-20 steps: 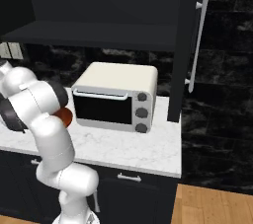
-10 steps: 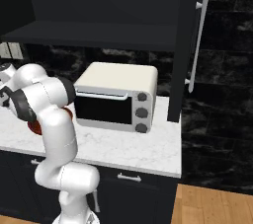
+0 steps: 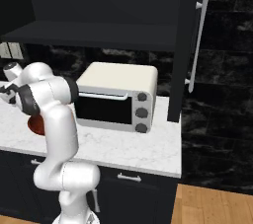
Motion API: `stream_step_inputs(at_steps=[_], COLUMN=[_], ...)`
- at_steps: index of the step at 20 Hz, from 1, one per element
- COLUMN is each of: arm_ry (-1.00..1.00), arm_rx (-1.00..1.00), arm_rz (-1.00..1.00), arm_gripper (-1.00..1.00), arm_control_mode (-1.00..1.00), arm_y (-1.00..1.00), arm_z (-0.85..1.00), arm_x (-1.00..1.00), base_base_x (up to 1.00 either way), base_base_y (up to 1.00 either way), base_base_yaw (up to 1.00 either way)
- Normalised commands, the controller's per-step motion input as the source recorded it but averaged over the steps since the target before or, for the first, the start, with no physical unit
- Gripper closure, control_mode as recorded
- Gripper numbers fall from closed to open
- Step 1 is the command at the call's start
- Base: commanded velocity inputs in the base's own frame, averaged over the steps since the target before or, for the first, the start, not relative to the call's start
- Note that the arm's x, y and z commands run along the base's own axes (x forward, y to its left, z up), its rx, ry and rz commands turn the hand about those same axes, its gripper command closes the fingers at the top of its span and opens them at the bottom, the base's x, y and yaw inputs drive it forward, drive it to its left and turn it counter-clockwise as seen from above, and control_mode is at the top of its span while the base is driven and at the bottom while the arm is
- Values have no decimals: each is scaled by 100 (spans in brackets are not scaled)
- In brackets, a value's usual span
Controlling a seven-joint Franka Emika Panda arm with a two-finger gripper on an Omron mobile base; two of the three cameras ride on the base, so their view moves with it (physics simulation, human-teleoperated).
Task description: Pick up the bowls on the counter and stack them on top of one another in the open cabinet. Place the smaller bowl on top of the larger bowl.
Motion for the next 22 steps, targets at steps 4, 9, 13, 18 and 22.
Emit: stream_step_inputs(at_steps=[4,9,13,18,22], arm_ry=[0,0,0,0,0], arm_rx=[0,0,0,0,0], arm_rz=[0,0,0,0,0], arm_gripper=[-100,-100,-100,-100,100], arm_control_mode=[-100,-100,-100,-100,-100], arm_y=[6,7,-1,0,0], arm_z=[-36,-36,-28,-30,-30], arm_x=[28,18,0,11,11], base_base_x=[0,0,0,0,0], base_base_y=[0,0,0,0,0], base_base_yaw=[0,0,0,0,0])
